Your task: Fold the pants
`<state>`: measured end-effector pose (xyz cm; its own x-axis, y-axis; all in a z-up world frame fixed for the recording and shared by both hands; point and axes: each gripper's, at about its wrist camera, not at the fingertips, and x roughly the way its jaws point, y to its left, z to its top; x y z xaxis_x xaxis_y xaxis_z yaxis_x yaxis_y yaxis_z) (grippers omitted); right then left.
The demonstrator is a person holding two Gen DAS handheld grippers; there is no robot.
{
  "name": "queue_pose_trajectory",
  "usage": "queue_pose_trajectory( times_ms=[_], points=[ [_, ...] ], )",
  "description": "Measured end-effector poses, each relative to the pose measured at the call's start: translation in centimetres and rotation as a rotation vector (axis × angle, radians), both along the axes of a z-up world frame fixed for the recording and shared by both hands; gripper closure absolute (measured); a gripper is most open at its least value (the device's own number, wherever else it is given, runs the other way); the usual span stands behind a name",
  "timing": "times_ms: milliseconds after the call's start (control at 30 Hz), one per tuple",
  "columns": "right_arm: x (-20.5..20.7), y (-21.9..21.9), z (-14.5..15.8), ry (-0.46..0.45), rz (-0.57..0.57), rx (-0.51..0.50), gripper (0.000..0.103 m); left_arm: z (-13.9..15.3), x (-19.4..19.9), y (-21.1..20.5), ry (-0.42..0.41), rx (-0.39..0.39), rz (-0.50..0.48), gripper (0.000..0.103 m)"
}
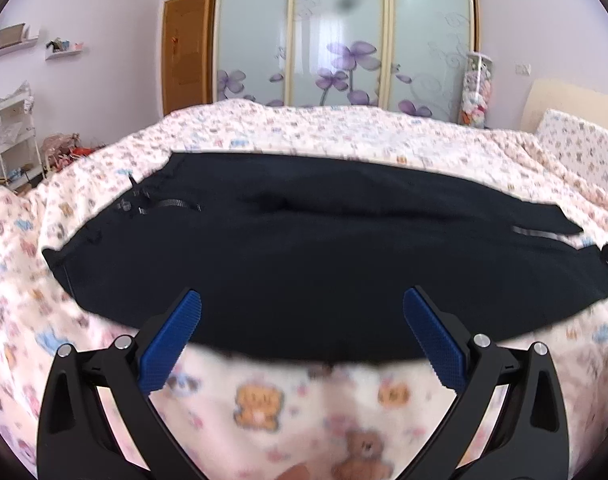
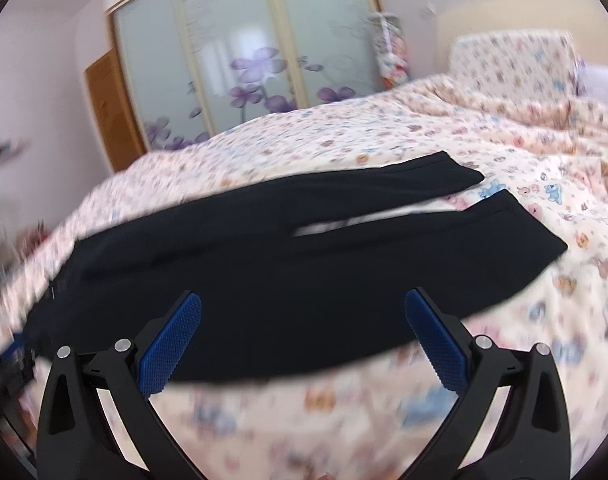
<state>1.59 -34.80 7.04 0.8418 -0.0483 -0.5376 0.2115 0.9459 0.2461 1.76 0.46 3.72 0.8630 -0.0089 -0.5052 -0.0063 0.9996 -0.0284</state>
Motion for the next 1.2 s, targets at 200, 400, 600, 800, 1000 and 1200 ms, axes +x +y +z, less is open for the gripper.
queue_pose_trajectory(
  times_ms=[200,400,600,800,1000,1200],
  points=[
    [7.3,-7.3,3.5,0.022,-0.119,0.115,0.001,1.3,-0.5,-1.3,-0.154,0.008,0.009,0.002],
    [17.9,-12.8,3.2,0.154,-0.288,0.084,0.031,0.7,-1.6,-2.5,-0.265,0.092,0.025,0.002],
    [25.0,-16.9,-1.1,0.248,-0.401,0.197,0.047,-0.2,-1.2,-3.8,-0.233,0.145,-0.034,0.002],
    [29.1,-20.0,-2.8,0.265,-0.562,0.046,0.053,-1.2,0.1,-3.3,-0.149,0.103,-0.061,0.002],
    [31.3,-21.6,-4.0,0.303,-0.647,-0.044,0.054,-2.0,1.4,-2.9,-0.072,0.073,-0.076,0.002],
    [32.2,-24.9,-6.0,0.366,-0.608,-0.067,0.054,-2.5,2.0,-2.6,-0.036,0.060,-0.076,0.002]
  ],
)
